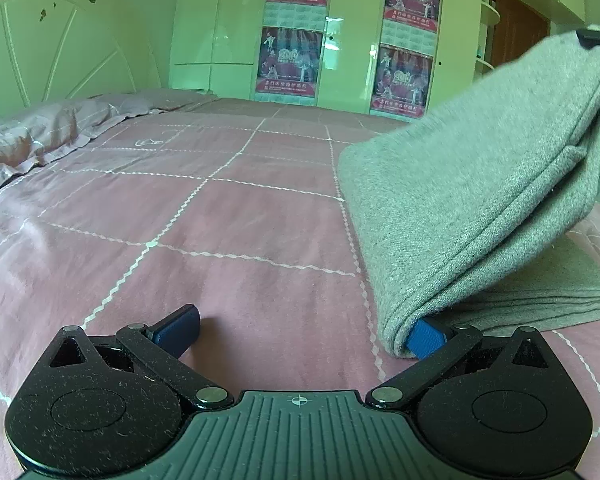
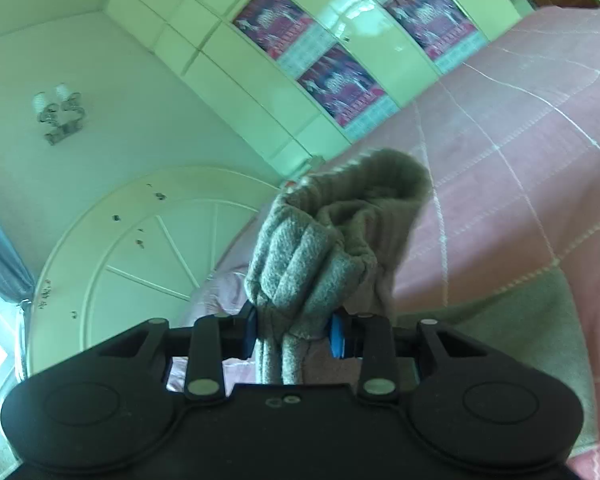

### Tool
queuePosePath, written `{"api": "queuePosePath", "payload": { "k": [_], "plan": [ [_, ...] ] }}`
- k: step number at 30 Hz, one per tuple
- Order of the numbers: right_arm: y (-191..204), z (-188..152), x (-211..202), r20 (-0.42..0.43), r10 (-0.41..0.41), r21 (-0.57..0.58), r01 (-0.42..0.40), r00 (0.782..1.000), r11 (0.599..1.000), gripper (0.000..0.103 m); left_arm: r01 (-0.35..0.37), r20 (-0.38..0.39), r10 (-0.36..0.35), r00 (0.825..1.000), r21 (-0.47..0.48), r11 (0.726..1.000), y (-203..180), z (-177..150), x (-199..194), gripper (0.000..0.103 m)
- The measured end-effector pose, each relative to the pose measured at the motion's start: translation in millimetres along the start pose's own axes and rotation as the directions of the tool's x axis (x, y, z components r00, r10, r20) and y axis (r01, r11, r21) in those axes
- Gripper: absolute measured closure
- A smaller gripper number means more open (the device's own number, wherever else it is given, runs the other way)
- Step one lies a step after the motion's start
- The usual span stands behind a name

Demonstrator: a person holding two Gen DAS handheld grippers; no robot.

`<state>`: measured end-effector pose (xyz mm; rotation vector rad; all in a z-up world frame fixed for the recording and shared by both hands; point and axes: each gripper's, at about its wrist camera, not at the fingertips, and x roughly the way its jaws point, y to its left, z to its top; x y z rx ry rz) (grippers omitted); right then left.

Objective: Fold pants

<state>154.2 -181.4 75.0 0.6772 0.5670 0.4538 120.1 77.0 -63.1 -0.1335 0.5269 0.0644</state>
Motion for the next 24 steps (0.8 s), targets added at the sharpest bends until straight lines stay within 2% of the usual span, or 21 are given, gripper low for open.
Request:
{"api": "queuePosePath", "payload": {
  "k": [3, 4, 5, 6, 7, 9, 12, 16, 17, 18, 19, 20, 23, 24],
  "plan": [
    [-55.4, -16.8, -9.1, 0.033, -0.132, 0.156, 0.125, 0.991, 0.980, 0.078, -0.002, -0.006, 0.002, 1.000, -0.003, 1.000, -0.4, -0.3, -0.1, 0.000],
    [-93.6, -30.5, -9.5, 0.001, -0.214, 0.277, 0.206, 0.977, 0.939, 0.078, 0.000, -0.005, 0.000, 1.000, -0.003, 1.000, -0.6, -0.4, -0.1, 0.000],
    [-127.6, -44.9, -7.1, -0.086, -0.279, 0.396, 0.290, 0.956, 0.871, 0.079, 0.000, -0.005, 0.000, 1.000, 0.002, 1.000, -1.4, -0.3, -0.1, 0.000],
    [-151.0, -59.8, -9.1, -0.134, -0.285, 0.483, 0.314, 0.949, 0.817, 0.080, 0.000, -0.007, 0.000, 1.000, 0.010, 1.000, -2.7, -0.3, 0.2, 0.000],
    [-159.5, -70.0, -17.2, -0.071, -0.240, 0.514, 0.241, 0.968, 0.823, 0.079, 0.011, -0.006, -0.010, 1.000, 0.017, 1.000, -3.7, -0.2, -0.2, 0.000],
    [-152.7, -71.2, -20.7, -0.064, -0.239, 0.470, 0.241, 0.969, 0.849, 0.079, 0.004, -0.006, -0.004, 1.000, 0.016, 1.000, -4.1, -0.9, -1.0, 0.000],
    [-151.1, -65.1, -17.9, -0.080, -0.247, 0.459, 0.256, 0.966, 0.851, 0.079, 0.006, -0.009, -0.006, 1.000, 0.008, 1.000, -3.8, -0.9, -0.8, 0.000],
    [-132.3, -58.0, -24.0, -0.037, -0.203, 0.408, 0.200, 0.978, 0.891, 0.078, 0.005, -0.008, -0.005, 1.000, -0.001, 1.000, -2.9, -1.5, -1.3, 0.000],
    [-133.5, -59.7, -23.9, -0.030, -0.204, 0.379, 0.200, 0.979, 0.904, 0.078, 0.004, -0.008, -0.004, 1.000, 0.001, 1.000, -3.5, -1.5, -1.3, 0.000],
    [-140.2, -61.7, -18.4, -0.071, -0.259, 0.355, 0.267, 0.963, 0.896, 0.078, 0.004, -0.008, -0.003, 1.000, 0.003, 1.000, -4.0, -1.4, -1.1, 0.000],
    [-152.5, -66.4, -15.5, -0.107, -0.271, 0.400, 0.291, 0.957, 0.869, 0.078, 0.006, -0.008, -0.006, 1.000, 0.008, 1.000, -3.6, -1.4, -0.3, 0.000],
    [-157.4, -68.7, -16.5, -0.092, -0.251, 0.438, 0.265, 0.964, 0.859, 0.078, 0.007, -0.009, -0.007, 1.000, 0.012, 1.000, -3.6, -1.2, -0.4, 0.000],
    [-140.7, -65.4, -18.6, -0.055, -0.238, 0.368, 0.241, 0.970, 0.898, 0.077, 0.008, -0.010, -0.007, 1.000, 0.004, 1.000, -2.0, -1.1, -0.6, 0.000],
    [-143.1, -66.2, -16.1, -0.077, -0.257, 0.359, 0.267, 0.963, 0.894, 0.077, 0.006, -0.009, -0.006, 1.000, 0.003, 1.000, -2.4, -1.2, -0.4, 0.000]
  ]
}}
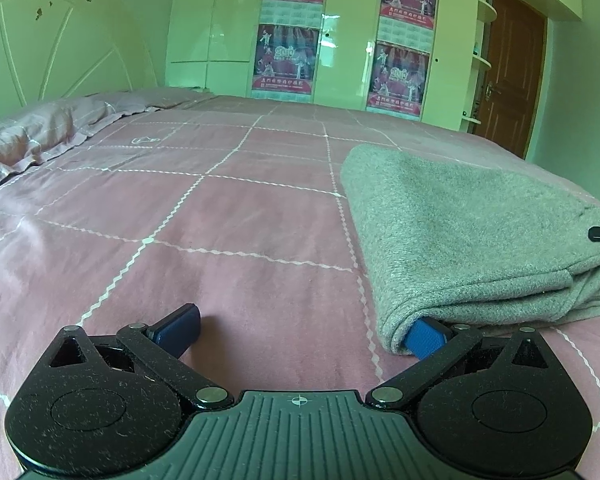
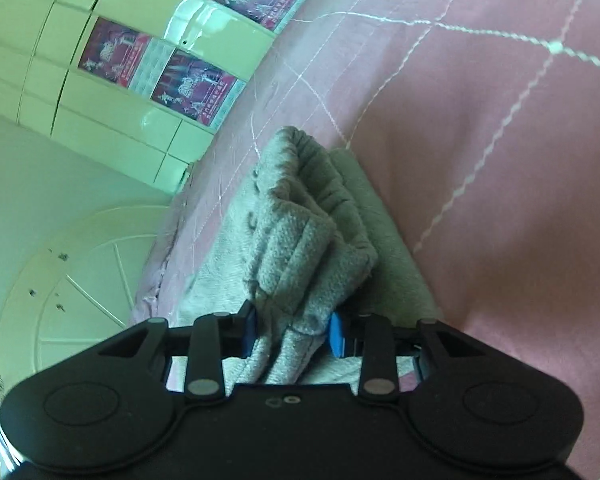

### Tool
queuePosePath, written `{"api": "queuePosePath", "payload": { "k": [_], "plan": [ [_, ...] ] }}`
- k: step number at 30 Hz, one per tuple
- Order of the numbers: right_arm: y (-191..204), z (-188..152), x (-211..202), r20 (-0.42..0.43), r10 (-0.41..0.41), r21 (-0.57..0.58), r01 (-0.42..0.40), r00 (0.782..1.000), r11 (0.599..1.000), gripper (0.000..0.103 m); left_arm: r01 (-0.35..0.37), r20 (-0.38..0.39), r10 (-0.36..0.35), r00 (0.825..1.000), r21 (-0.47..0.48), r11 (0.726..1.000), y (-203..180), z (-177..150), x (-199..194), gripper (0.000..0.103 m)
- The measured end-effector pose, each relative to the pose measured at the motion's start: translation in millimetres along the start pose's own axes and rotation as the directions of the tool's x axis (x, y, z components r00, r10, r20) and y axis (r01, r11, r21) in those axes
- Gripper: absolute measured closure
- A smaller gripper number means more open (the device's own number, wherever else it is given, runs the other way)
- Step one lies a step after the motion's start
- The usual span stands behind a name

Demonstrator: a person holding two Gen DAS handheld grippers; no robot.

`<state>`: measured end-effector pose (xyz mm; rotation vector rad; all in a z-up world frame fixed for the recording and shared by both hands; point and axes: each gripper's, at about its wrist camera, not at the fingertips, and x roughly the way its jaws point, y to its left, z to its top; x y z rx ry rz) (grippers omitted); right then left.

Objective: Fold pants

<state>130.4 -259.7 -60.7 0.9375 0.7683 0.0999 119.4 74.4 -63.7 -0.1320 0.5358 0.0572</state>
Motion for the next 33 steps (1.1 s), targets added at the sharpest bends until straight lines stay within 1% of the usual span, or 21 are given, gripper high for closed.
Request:
{"api": "queuePosePath", "payload": {
  "k": [3, 5, 6, 7, 8, 9, 11, 13, 15, 17, 19, 20, 21, 22, 25, 27, 28, 29, 30, 31, 33],
  "plan": [
    [-9.3, 1.5, 0.8, -0.009, 0.023, 0.038, -0.023, 1.000, 0.999, 0.074, -0.001, 0.002, 0.001, 1.000, 0.005, 1.000, -1.1, 0.0, -0.1, 0.000],
    [-7.2, 1.2, -0.4, -0.002, 0.038, 0.046, -0.038, 0.999, 0.998, 0.064, 0.002, 0.003, -0.002, 1.000, 0.002, 1.000, 0.2, 0.0, -0.1, 0.000],
    [-7.2, 1.6, -1.6, 0.013, 0.033, 0.057, -0.033, 0.999, 0.998, 0.064, 0.000, 0.002, 0.000, 1.000, 0.004, 1.000, -0.3, 0.1, 0.1, 0.000],
    [-7.0, 1.9, -1.5, 0.017, 0.008, 0.061, -0.009, 1.000, 0.998, 0.069, -0.001, 0.002, 0.001, 1.000, 0.007, 1.000, -0.8, 0.2, 0.1, 0.000],
    [0.4, 1.8, 0.2, 0.012, -0.027, 0.047, 0.026, 1.000, 0.999, 0.072, -0.002, 0.001, 0.002, 1.000, 0.007, 1.000, -0.7, 0.2, -0.1, 0.000],
    [14.6, 1.5, -1.0, 0.024, -0.020, 0.009, 0.019, 1.000, 1.000, 0.076, -0.001, 0.000, 0.001, 1.000, 0.003, 1.000, 0.0, 0.2, -0.1, 0.000],
    [45.7, 3.1, -12.9, 0.068, 0.112, -0.049, -0.109, 0.991, 0.993, 0.076, 0.002, -0.001, -0.002, 1.000, -0.003, 1.000, 0.8, 0.1, -0.5, 0.000],
    [76.7, 7.3, -29.0, 0.093, 0.239, -0.094, -0.231, 0.966, 0.969, 0.076, 0.007, 0.009, -0.007, 1.000, -0.003, 1.000, 0.4, -0.7, -2.0, 0.000],
    [88.7, 5.2, -42.7, 0.115, 0.302, -0.141, -0.286, 0.946, 0.948, 0.076, 0.025, 0.023, -0.025, 0.999, 0.010, 1.000, -0.9, -1.3, -3.7, 0.000],
    [68.2, 2.6, -38.8, 0.114, 0.241, -0.102, -0.229, 0.964, 0.968, 0.076, 0.012, 0.015, -0.013, 1.000, 0.013, 1.000, -2.1, -1.7, -3.0, 0.000],
    [21.3, 0.9, -15.1, 0.078, 0.044, -0.011, -0.043, 0.996, 0.999, 0.077, 0.008, 0.010, -0.008, 1.000, -0.002, 1.000, -0.1, -1.5, -2.2, 0.000],
    [-4.1, 0.0, -2.5, 0.007, -0.050, 0.083, 0.050, 0.999, 0.995, 0.079, 0.007, 0.011, -0.007, 1.000, -0.003, 1.000, -0.1, -1.6, -2.5, 0.000],
    [-20.8, -4.3, -3.5, 0.013, -0.020, 0.141, 0.018, 1.000, 0.990, 0.079, 0.012, 0.013, -0.012, 1.000, 0.002, 1.000, -0.7, -1.7, -3.0, 0.000],
    [-23.0, -5.9, -9.2, 0.046, 0.022, 0.131, -0.028, 0.999, 0.991, 0.078, 0.015, 0.015, -0.015, 1.000, 0.009, 1.000, -1.5, -1.8, -3.4, 0.000],
    [-12.9, -5.9, -11.0, 0.026, -0.003, 0.083, 0.001, 1.000, 0.997, 0.074, 0.010, 0.009, -0.010, 1.000, 0.003, 1.000, -1.0, -1.7, -2.8, 0.000],
    [-12.5, 0.7, -9.9, -0.020, 0.024, 0.100, -0.022, 1.000, 0.995, 0.061, 0.013, 0.009, -0.013, 1.000, 0.003, 1.000, -0.1, -1.1, -2.4, 0.000],
    [-10.4, 3.4, -13.0, -0.031, 0.039, 0.088, -0.036, 0.999, 0.995, 0.048, 0.016, 0.009, -0.016, 1.000, -0.001, 1.000, 0.9, -0.9, -2.2, 0.000],
    [-6.7, 1.8, -22.1, -0.023, 0.042, 0.053, -0.040, 0.999, 0.998, 0.031, 0.020, 0.009, -0.020, 1.000, -0.004, 1.000, 1.9, -0.7, -1.9, 0.000],
    [-3.6, -0.5, -31.7, -0.006, 0.040, 0.013, -0.040, 0.999, 0.999, 0.024, 0.022, 0.007, -0.022, 1.000, -0.006, 1.000, 2.9, -0.3, -1.3, 0.000],
    [0.2, -5.1, -42.8, 0.017, 0.047, -0.026, -0.047, 0.999, 0.999, 0.022, 0.021, 0.005, -0.021, 1.000, 0.000, 1.000, 2.7, 0.3, -1.2, 0.000],
    [10.3, -10.9, -59.9, 0.044, 0.064, -0.125, -0.058, 0.997, 0.990, 0.039, 0.022, -0.004, -0.022, 1.000, 0.010, 1.000, 2.6, 0.9, -4.8, 0.000]
  ]
}}
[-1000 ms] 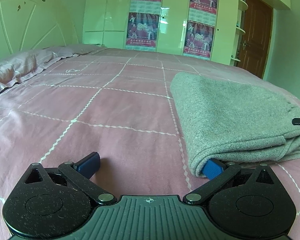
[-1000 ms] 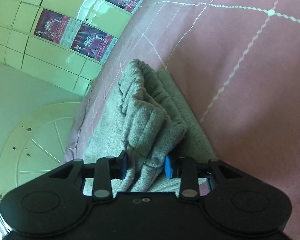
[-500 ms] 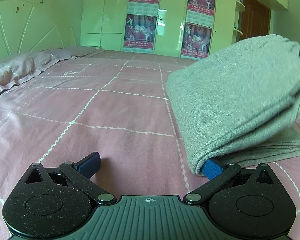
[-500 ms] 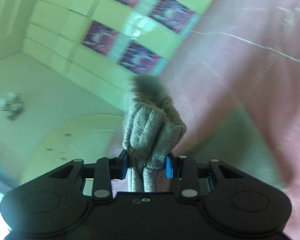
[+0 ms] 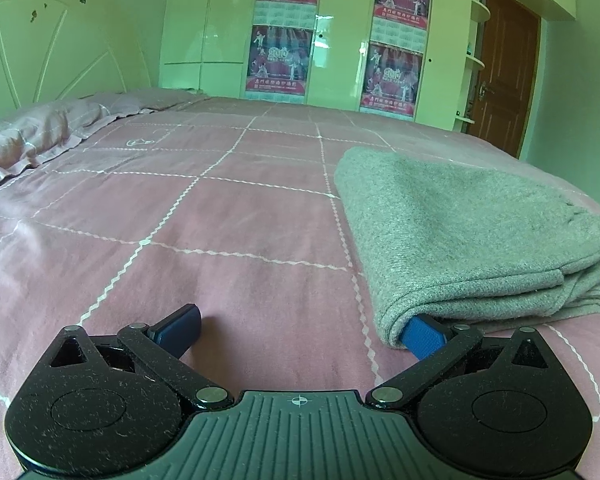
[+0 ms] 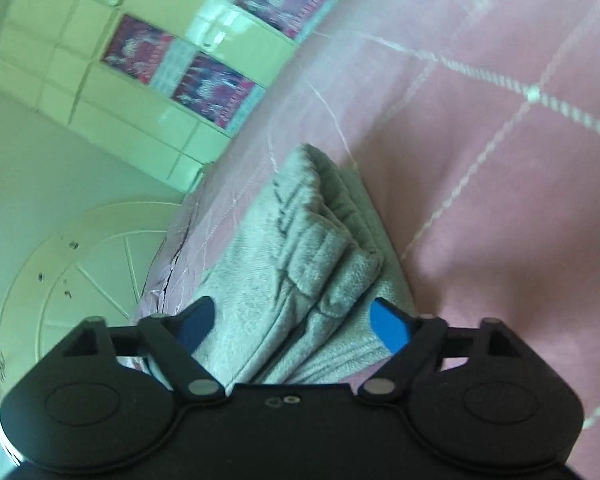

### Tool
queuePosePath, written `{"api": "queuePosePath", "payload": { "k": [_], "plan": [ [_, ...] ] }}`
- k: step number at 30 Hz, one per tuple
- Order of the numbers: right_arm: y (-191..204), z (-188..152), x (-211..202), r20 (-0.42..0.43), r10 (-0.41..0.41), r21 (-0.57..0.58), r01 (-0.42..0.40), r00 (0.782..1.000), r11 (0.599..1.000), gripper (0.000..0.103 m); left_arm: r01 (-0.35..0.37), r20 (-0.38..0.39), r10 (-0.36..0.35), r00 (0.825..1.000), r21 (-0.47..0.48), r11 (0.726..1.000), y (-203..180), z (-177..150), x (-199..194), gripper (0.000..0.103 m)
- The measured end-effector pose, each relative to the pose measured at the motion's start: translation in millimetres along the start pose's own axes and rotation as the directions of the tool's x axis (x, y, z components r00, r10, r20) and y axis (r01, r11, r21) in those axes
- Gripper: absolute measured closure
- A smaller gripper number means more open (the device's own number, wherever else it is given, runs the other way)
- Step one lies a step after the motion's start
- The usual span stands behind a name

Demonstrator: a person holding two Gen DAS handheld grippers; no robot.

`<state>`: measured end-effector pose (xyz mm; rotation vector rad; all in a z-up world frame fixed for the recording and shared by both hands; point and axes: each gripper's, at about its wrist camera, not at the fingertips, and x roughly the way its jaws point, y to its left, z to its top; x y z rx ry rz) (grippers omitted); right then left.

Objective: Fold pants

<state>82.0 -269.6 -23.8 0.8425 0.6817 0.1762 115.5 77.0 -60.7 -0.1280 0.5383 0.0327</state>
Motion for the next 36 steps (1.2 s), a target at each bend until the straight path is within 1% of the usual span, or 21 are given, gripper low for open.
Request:
{"api": "queuePosePath", "payload": {
  "k": [1, 2, 4, 5, 8, 9, 11, 12, 14, 16, 18, 21, 22, 24, 25, 26, 28, 30, 31, 33, 36],
  "plan": [
    [7.7, -0.4, -3.6, -0.001, 0.003, -0.054, -0.003, 1.000, 0.999, 0.059, 0.006, -0.004, -0.006, 1.000, -0.002, 1.000, 1.1, 0.5, -4.6, 0.000],
    [15.8, -1.0, -6.8, 0.008, -0.008, -0.104, 0.008, 1.000, 0.995, 0.072, 0.016, -0.008, -0.017, 1.000, -0.002, 1.000, 2.8, 0.9, -9.5, 0.000],
    [33.1, 0.2, -9.4, 0.034, -0.008, -0.189, 0.014, 0.999, 0.982, 0.075, 0.023, -0.007, -0.023, 1.000, -0.001, 1.000, 11.1, 3.9, -19.9, 0.000],
    [38.9, 0.4, -9.1, 0.047, -0.011, -0.215, 0.021, 0.999, 0.976, 0.075, 0.025, 0.009, -0.025, 1.000, -0.012, 1.000, 17.8, 6.2, -24.2, 0.000],
    [58.7, 2.1, 2.9, 0.066, -0.047, -0.309, 0.065, 0.997, 0.949, 0.075, -0.037, 0.042, 0.040, 0.998, -0.056, 0.998, 45.4, 18.2, -24.0, 0.000],
    [62.6, 1.2, 7.4, 0.089, -0.074, -0.339, 0.100, 0.993, 0.936, 0.072, -0.055, 0.038, 0.058, 0.998, -0.078, 0.995, 55.4, 25.0, -17.5, 0.000],
    [64.0, 0.3, 14.0, 0.129, -0.129, -0.378, 0.169, 0.983, 0.910, 0.073, -0.029, 0.025, 0.032, 0.999, -0.135, 0.990, 64.6, 43.7, -1.5, 0.000],
    [64.3, 1.8, 19.8, 0.144, -0.145, -0.390, 0.191, 0.979, 0.901, 0.073, -0.010, 0.041, 0.016, 0.999, -0.135, 0.991, 60.8, 56.0, 7.1, 0.000],
    [67.1, 5.9, 29.9, 0.178, -0.178, -0.418, 0.239, 0.968, 0.876, 0.073, 0.003, 0.055, 0.001, 0.999, -0.077, 0.997, 40.6, 81.0, 32.0, 0.000],
    [72.5, 13.0, 41.3, 0.188, -0.182, -0.436, 0.248, 0.965, 0.865, 0.073, 0.001, 0.024, 0.000, 1.000, -0.022, 1.000, 16.0, 102.8, 64.0, 0.000],
    [77.6, 20.8, 51.7, 0.179, -0.168, -0.449, 0.232, 0.969, 0.863, 0.073, 0.026, 0.007, -0.026, 1.000, 0.000, 1.000, -3.8, 118.0, 91.1, 0.000],
    [77.8, 26.5, 70.2, 0.178, -0.200, -0.497, 0.264, 0.963, 0.827, 0.072, 0.051, -0.027, -0.051, 0.998, 0.008, 0.999, -24.2, 129.5, 125.1, 0.000],
    [74.0, 27.4, 77.6, 0.168, -0.212, -0.505, 0.269, 0.963, 0.820, 0.076, 0.055, -0.048, -0.054, 0.997, 0.014, 0.998, -28.0, 130.0, 137.2, 0.000],
    [60.3, 27.7, 96.3, 0.129, -0.306, -0.520, 0.327, 0.943, 0.789, 0.079, 0.041, -0.126, -0.038, 0.991, 0.021, 0.999, -28.7, 122.7, 164.0, 0.000],
    [53.8, 25.5, 98.8, 0.126, -0.302, -0.526, 0.322, 0.945, 0.787, 0.079, 0.045, -0.161, -0.045, 0.986, -0.004, 0.999, -24.4, 115.3, 174.5, 0.000],
    [50.9, 23.3, 98.1, 0.134, -0.289, -0.536, 0.314, 0.948, 0.783, 0.079, 0.062, -0.159, -0.069, 0.985, -0.043, 0.997, -18.3, 108.9, 178.7, 0.000],
    [52.6, 20.6, 97.2, 0.134, -0.283, -0.567, 0.307, 0.950, 0.764, 0.079, 0.084, -0.128, -0.092, 0.988, -0.067, 0.994, -14.9, 103.9, 175.9, 0.000],
    [56.8, 23.2, 91.5, 0.130, -0.264, -0.569, 0.290, 0.956, 0.769, 0.078, 0.077, -0.109, -0.084, 0.991, -0.073, 0.994, -14.5, 106.7, 168.0, 0.000],
    [60.3, 26.1, 83.6, 0.143, -0.229, -0.563, 0.269, 0.963, 0.781, 0.076, 0.073, -0.084, -0.079, 0.993, -0.067, 0.995, -14.7, 109.5, 161.3, 0.000],
    [66.8, 31.7, 75.3, 0.172, -0.188, -0.555, 0.253, 0.967, 0.792, 0.073, 0.060, -0.029, -0.061, 0.998, -0.028, 0.998, -19.4, 117.3, 151.6, 0.000],
    [75.3, 44.0, 85.8, 0.168, -0.200, -0.554, 0.260, 0.965, 0.791, 0.072, 0.056, -0.017, -0.056, 0.998, 0.017, 0.998, -27.0, 134.2, 162.4, 0.000]
  ]
}}
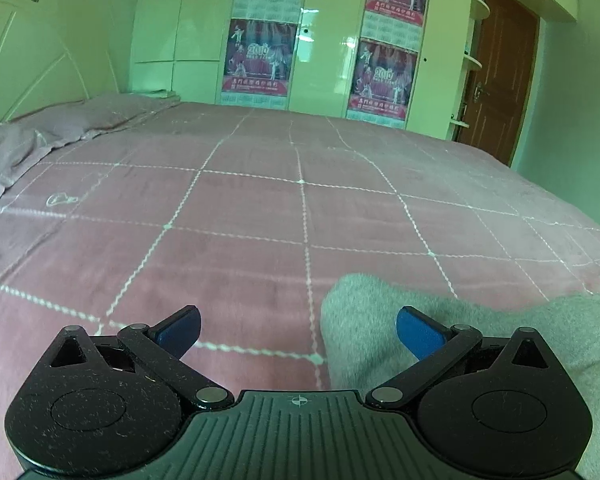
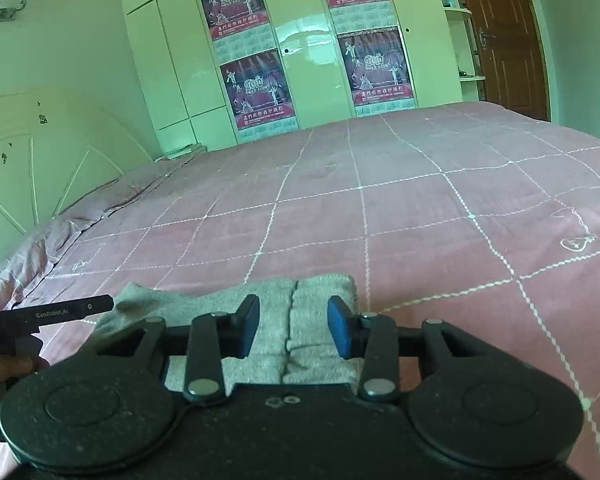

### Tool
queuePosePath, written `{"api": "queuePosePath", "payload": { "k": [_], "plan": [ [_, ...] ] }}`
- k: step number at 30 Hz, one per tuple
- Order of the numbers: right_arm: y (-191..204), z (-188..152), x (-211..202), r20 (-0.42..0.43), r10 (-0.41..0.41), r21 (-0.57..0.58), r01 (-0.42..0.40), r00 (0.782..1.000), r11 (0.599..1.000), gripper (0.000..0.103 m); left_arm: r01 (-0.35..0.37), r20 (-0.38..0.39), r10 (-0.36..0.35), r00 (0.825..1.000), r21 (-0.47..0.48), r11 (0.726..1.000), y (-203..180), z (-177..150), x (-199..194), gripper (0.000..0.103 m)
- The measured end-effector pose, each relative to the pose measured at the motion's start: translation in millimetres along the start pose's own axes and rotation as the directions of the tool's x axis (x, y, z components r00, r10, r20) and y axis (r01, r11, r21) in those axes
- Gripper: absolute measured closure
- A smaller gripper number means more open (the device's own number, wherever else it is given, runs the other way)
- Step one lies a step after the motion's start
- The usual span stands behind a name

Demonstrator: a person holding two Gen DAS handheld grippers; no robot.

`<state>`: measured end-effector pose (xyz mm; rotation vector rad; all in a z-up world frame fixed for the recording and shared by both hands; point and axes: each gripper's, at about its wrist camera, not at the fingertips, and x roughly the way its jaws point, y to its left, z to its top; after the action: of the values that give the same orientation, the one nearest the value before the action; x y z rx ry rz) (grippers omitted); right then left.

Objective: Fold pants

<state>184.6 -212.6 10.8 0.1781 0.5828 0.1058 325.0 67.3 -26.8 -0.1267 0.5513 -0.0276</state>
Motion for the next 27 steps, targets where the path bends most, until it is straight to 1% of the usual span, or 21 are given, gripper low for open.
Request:
{"api": "queuePosePath", "payload": {
  "k": [2, 3, 4, 5, 6, 7, 8, 9, 11, 13, 14, 15, 16, 17, 18, 19, 21, 24, 25, 26, 27],
  "plan": [
    [3.0, 4.9, 9.8, -0.012, 0.003, -0.017, -0.003, 1.000, 1.000, 0.075, 0.002, -0.023, -0.001, 1.000, 0.014, 1.000, 3.3, 11.4, 21.0, 0.000],
    [4.5, 6.1, 19.2, -0.043, -0.019, -0.035, 0.017, 0.999, 0.999, 0.075, -0.014, -0.071, 0.016, 0.997, 0.023, 1.000, 4.8, 13.4, 35.1, 0.000],
    [4.8, 5.3, 29.8, -0.084, -0.055, -0.053, 0.051, 0.995, 0.997, 0.075, -0.015, -0.114, 0.017, 0.993, 0.016, 1.000, 9.3, 13.8, 48.3, 0.000],
    [2.4, 3.1, 39.6, -0.125, -0.076, -0.058, 0.069, 0.989, 0.996, 0.076, 0.003, -0.128, -0.005, 0.992, -0.019, 1.000, 15.9, 12.9, 56.6, 0.000],
    [-1.8, 0.8, 46.3, -0.153, -0.071, -0.045, 0.065, 0.986, 0.997, 0.076, 0.021, -0.134, -0.029, 0.991, -0.057, 0.998, 22.2, 12.6, 61.8, 0.000],
    [-5.2, -0.3, 47.2, -0.157, -0.057, -0.031, 0.053, 0.986, 0.998, 0.076, 0.033, -0.140, -0.044, 0.989, -0.082, 0.996, 26.1, 13.5, 63.1, 0.000],
    [-5.9, 0.7, 43.5, -0.144, -0.049, -0.029, 0.045, 0.988, 0.999, 0.076, 0.039, -0.131, -0.052, 0.990, -0.097, 0.994, 28.5, 14.8, 59.6, 0.000],
    [-5.9, 2.0, 36.0, -0.116, -0.040, -0.024, 0.037, 0.992, 0.999, 0.076, 0.034, -0.103, -0.045, 0.994, -0.108, 0.994, 31.5, 15.0, 50.8, 0.000],
    [-6.2, 4.2, 22.3, -0.058, -0.033, -0.019, 0.032, 0.998, 0.999, 0.072, -0.006, -0.060, -0.003, 0.998, -0.138, 0.990, 41.7, 13.3, 32.7, 0.000],
    [-4.4, 3.4, 14.7, -0.020, -0.023, -0.026, 0.023, 1.000, 0.999, 0.072, 0.002, -0.030, -0.008, 1.000, -0.187, 0.982, 55.1, 9.0, 18.9, 0.000],
    [-3.7, 1.4, 15.6, -0.018, -0.019, -0.037, 0.019, 1.000, 0.999, 0.072, 0.009, -0.033, -0.016, 0.999, -0.199, 0.980, 58.5, 6.2, 15.9, 0.000],
    [-3.1, -1.5, 21.2, -0.046, -0.049, -0.054, 0.046, 0.998, 0.997, 0.072, 0.025, -0.044, -0.035, 0.998, -0.196, 0.980, 57.1, 3.1, 14.3, 0.000],
    [-3.8, -5.9, 29.6, -0.096, -0.096, -0.062, 0.090, 0.991, 0.994, 0.070, 0.043, -0.056, -0.053, 0.997, -0.176, 0.984, 52.9, -0.4, 15.3, 0.000],
    [-8.5, -10.7, 34.9, -0.123, -0.103, -0.045, 0.098, 0.987, 0.994, 0.071, 0.042, -0.095, -0.055, 0.994, -0.130, 0.991, 46.4, -3.9, 20.6, 0.000],
    [-16.4, -12.8, 32.7, -0.119, -0.082, 0.011, 0.084, 0.990, 0.996, 0.072, 0.010, -0.169, -0.024, 0.985, -0.086, 0.996, 41.4, -7.2, 31.9, 0.000],
    [-21.3, -11.5, 26.0, -0.110, -0.067, 0.059, 0.074, 0.992, 0.995, 0.071, -0.019, -0.196, 0.003, 0.981, -0.076, 0.997, 40.8, -10.5, 33.7, 0.000],
    [-25.1, -9.5, 2.9, -0.051, -0.059, 0.103, 0.064, 0.997, 0.993, 0.070, -0.006, -0.146, -0.008, 0.989, -0.094, 0.996, 41.2, -11.3, 16.7, 0.000],
    [-34.7, -15.1, -29.2, 0.000, -0.049, 0.158, 0.049, 0.999, 0.986, 0.069, 0.007, -0.130, -0.023, 0.991, -0.122, 0.992, 43.9, -17.6, -16.0, 0.000],
    [-39.9, -19.0, -39.1, 0.012, -0.047, 0.187, 0.044, 0.999, 0.981, 0.066, 0.015, -0.117, -0.031, 0.993, -0.136, 0.991, 44.5, -21.7, -27.2, 0.000],
    [-45.3, -22.9, -47.1, 0.015, -0.045, 0.214, 0.041, 0.999, 0.976, 0.060, 0.019, -0.113, -0.036, 0.993, -0.147, 0.989, 45.5, -26.2, -37.1, 0.000],
    [-49.4, -27.2, -53.6, 0.013, -0.044, 0.235, 0.039, 0.999, 0.971, 0.057, 0.020, -0.123, -0.039, 0.992, -0.154, 0.988, 45.5, -30.7, -44.9, 0.000]
  ]
}}
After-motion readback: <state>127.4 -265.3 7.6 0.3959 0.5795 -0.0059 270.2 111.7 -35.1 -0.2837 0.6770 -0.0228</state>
